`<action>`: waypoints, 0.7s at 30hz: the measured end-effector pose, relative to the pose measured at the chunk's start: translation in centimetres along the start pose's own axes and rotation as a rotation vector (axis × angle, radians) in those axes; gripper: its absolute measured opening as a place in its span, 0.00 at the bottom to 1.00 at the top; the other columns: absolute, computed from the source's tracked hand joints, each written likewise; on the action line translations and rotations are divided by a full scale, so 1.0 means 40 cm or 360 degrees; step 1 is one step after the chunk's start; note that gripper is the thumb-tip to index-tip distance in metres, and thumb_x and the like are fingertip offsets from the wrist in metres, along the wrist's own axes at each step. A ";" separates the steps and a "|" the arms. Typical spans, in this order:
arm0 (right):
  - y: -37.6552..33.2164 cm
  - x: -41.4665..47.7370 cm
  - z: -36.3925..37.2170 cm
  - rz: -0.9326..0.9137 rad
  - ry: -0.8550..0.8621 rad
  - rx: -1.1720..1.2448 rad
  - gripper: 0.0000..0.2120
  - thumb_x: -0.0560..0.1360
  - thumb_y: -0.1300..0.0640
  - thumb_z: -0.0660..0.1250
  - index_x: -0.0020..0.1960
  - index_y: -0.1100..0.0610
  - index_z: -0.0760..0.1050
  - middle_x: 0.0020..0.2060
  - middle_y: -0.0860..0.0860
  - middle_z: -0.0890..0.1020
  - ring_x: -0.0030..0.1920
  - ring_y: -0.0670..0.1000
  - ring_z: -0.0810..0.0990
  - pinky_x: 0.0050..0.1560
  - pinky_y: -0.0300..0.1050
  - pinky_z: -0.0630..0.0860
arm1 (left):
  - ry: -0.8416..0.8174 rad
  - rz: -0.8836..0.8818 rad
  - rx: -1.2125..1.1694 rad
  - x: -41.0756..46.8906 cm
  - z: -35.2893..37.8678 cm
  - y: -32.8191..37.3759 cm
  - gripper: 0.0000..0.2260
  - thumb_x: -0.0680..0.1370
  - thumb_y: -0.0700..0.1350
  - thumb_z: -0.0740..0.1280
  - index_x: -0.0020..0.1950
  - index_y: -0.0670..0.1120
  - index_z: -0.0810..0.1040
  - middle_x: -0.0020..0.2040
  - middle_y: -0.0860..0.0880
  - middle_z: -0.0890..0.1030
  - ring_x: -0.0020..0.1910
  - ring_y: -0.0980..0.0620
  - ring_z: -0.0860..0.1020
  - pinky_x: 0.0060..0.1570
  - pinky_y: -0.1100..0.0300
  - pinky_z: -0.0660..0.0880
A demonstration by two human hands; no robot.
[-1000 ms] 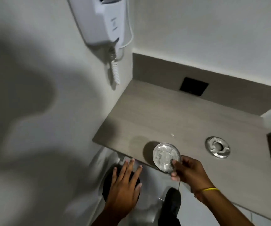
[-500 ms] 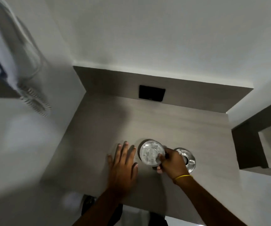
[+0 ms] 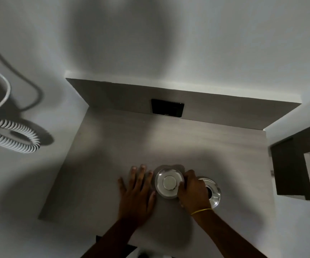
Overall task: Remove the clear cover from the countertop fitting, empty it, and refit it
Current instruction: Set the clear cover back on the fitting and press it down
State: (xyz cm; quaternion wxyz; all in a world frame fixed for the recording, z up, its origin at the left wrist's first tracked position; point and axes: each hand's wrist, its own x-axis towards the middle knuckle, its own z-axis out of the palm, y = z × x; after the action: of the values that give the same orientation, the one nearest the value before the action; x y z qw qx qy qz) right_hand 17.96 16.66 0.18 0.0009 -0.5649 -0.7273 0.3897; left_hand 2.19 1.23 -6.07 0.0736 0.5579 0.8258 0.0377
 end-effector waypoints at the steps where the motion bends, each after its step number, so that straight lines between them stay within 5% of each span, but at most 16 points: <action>1: 0.001 0.002 0.002 0.0008 0.0004 -0.0046 0.11 0.79 0.60 0.64 0.61 0.60 0.73 0.44 0.61 0.87 0.46 0.65 0.87 0.47 0.58 0.83 | -0.0008 0.0002 0.0008 0.004 0.000 -0.004 0.34 0.82 0.59 0.62 0.87 0.50 0.64 0.89 0.44 0.60 0.89 0.38 0.54 0.76 0.21 0.57; 7: 0.008 0.004 0.005 -0.0047 0.0012 -0.0188 0.17 0.78 0.62 0.64 0.67 0.58 0.71 0.45 0.59 0.87 0.47 0.62 0.87 0.39 0.46 0.70 | -0.0022 0.0002 0.0022 0.016 -0.001 -0.003 0.36 0.82 0.60 0.61 0.89 0.50 0.61 0.90 0.45 0.56 0.89 0.39 0.51 0.77 0.21 0.54; 13: 0.023 -0.048 -0.066 -0.0314 0.0213 -0.0215 0.16 0.75 0.59 0.70 0.63 0.56 0.77 0.45 0.57 0.87 0.46 0.61 0.87 0.43 0.52 0.81 | -0.0034 0.0008 -0.0003 0.013 -0.003 0.003 0.36 0.82 0.60 0.61 0.88 0.51 0.61 0.90 0.45 0.57 0.89 0.39 0.52 0.77 0.21 0.54; 18: 0.075 -0.081 -0.114 -0.0307 0.0149 -0.0574 0.31 0.69 0.49 0.71 0.71 0.51 0.74 0.73 0.53 0.73 0.73 0.60 0.72 0.60 0.61 0.82 | -0.0022 0.0016 0.0029 0.016 0.005 -0.001 0.35 0.82 0.59 0.61 0.88 0.50 0.62 0.90 0.45 0.58 0.89 0.38 0.54 0.77 0.21 0.54; 21: 0.090 -0.090 -0.122 -0.0227 -0.0041 -0.0681 0.41 0.67 0.45 0.72 0.78 0.47 0.66 0.80 0.50 0.63 0.79 0.59 0.64 0.64 0.62 0.79 | -0.0015 0.0016 0.0035 0.015 0.007 -0.002 0.34 0.82 0.59 0.61 0.88 0.50 0.62 0.90 0.45 0.58 0.89 0.38 0.54 0.78 0.22 0.54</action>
State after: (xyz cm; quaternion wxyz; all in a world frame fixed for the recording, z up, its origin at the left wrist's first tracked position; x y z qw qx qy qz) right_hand 24.39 16.66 3.12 -0.1008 -0.4944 -0.8314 0.2327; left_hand 1.93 1.76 -6.42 0.0713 0.5630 0.8230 0.0265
